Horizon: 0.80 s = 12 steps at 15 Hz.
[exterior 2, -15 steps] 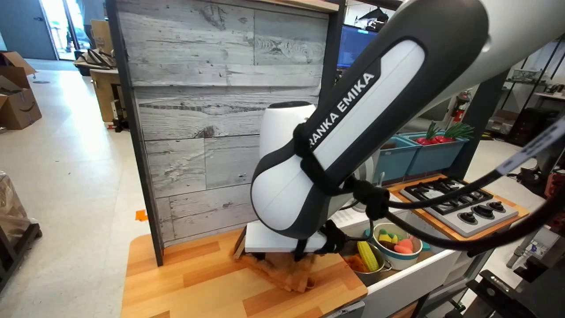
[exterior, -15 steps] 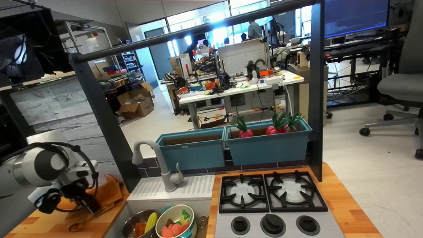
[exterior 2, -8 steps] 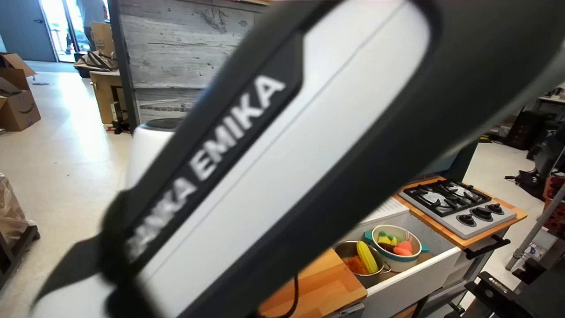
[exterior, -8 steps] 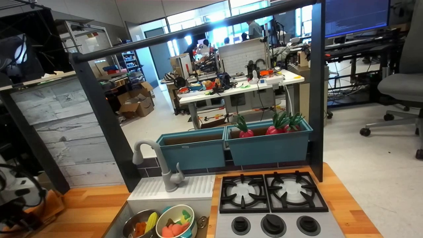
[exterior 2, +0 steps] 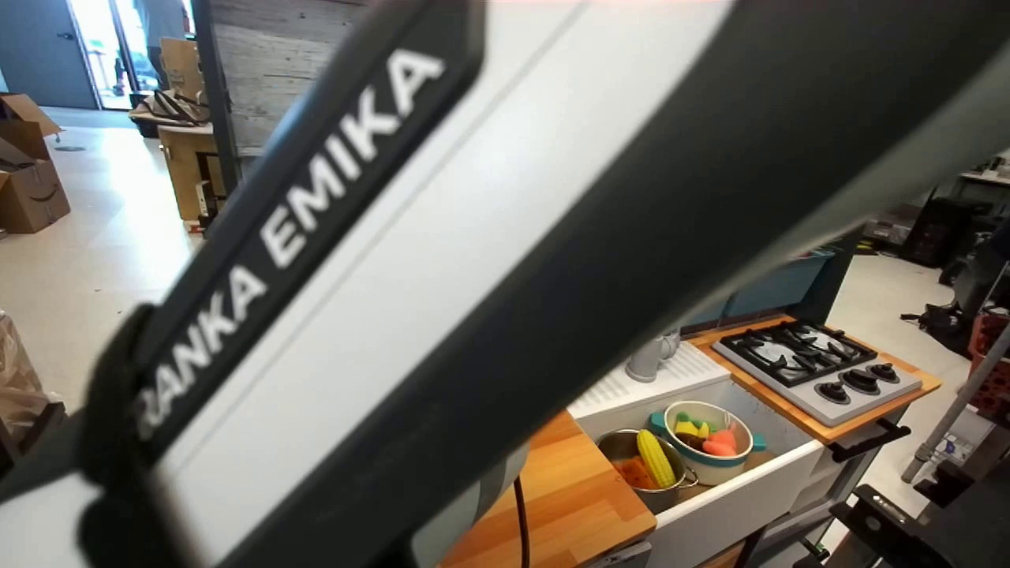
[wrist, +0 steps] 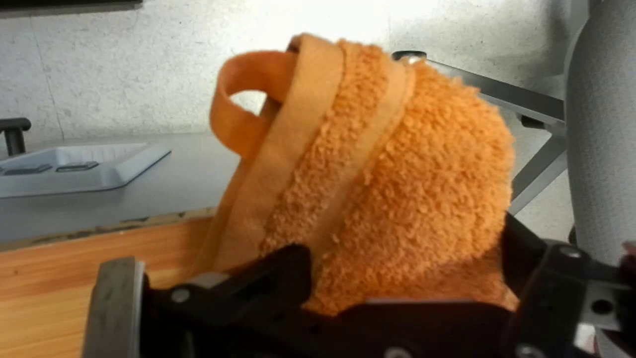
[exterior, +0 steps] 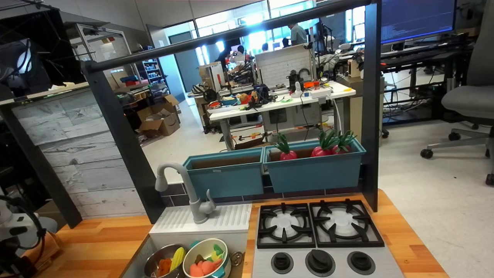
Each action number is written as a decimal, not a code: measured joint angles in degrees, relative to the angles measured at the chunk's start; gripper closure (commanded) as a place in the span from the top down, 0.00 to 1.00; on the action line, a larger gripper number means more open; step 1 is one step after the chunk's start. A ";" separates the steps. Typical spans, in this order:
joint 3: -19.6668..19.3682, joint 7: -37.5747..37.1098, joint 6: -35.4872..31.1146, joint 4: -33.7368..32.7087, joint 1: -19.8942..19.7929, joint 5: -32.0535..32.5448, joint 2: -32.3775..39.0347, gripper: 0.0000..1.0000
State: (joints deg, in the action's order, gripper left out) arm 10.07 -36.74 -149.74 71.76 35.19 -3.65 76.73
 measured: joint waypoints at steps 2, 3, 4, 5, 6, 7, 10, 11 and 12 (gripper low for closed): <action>0.72 -1.43 -1.06 1.28 -0.77 -2.12 -0.46 1.00; 1.15 -2.07 -1.75 1.99 -1.24 -3.34 -0.69 0.95; 1.71 -2.50 -2.45 2.78 -1.81 -4.58 -0.92 0.73; 2.39 -2.68 -3.16 3.52 -2.46 -5.80 -1.17 0.71; 3.14 -2.69 -3.82 4.21 -3.20 -6.83 -1.35 0.69; 3.94 -2.65 -4.65 4.90 -3.94 -7.46 -1.48 0.65; 6.15 -2.32 -7.38 6.92 -5.84 -8.00 -2.24 0.45; 6.75 -2.24 -8.10 7.94 -6.52 -8.01 -2.96 0.37; 6.58 -2.25 -8.55 9.62 -7.32 -8.01 -4.25 0.28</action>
State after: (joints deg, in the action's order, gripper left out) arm 16.64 -38.98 -158.29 81.38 27.87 -11.65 72.47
